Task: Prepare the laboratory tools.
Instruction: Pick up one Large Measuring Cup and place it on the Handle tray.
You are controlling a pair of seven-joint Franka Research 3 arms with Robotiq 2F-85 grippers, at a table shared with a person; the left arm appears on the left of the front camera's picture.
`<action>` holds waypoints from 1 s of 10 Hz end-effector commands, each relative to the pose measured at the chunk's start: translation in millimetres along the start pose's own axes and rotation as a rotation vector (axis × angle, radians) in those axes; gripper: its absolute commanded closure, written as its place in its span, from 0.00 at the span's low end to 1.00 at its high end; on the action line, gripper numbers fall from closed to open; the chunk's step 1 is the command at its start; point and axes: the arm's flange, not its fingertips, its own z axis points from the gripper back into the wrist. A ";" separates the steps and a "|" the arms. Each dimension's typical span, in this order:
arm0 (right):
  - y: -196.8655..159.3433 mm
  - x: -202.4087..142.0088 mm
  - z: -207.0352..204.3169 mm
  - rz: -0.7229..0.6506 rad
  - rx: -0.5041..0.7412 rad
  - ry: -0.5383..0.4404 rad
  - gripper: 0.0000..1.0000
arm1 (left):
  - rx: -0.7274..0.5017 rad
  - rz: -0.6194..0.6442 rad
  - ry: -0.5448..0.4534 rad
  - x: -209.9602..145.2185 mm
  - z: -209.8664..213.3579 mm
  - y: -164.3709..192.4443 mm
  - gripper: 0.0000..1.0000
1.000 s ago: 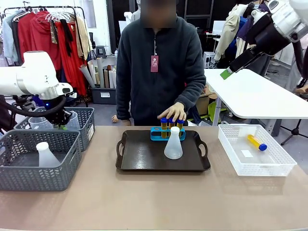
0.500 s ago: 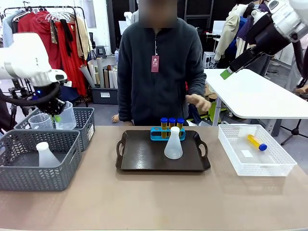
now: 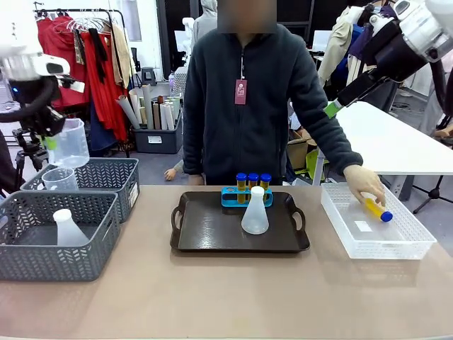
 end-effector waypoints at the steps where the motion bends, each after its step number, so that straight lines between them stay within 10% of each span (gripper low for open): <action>1: -0.2 -0.8 0.5 0.000 0.001 -0.002 0.00 | 0.033 -0.100 0.019 -9.6 25.7 4.1 1.00; 10: -0.2 -0.8 0.5 0.000 0.001 -0.002 0.00 | 0.061 -0.141 0.026 -16.6 44.9 -3.0 1.00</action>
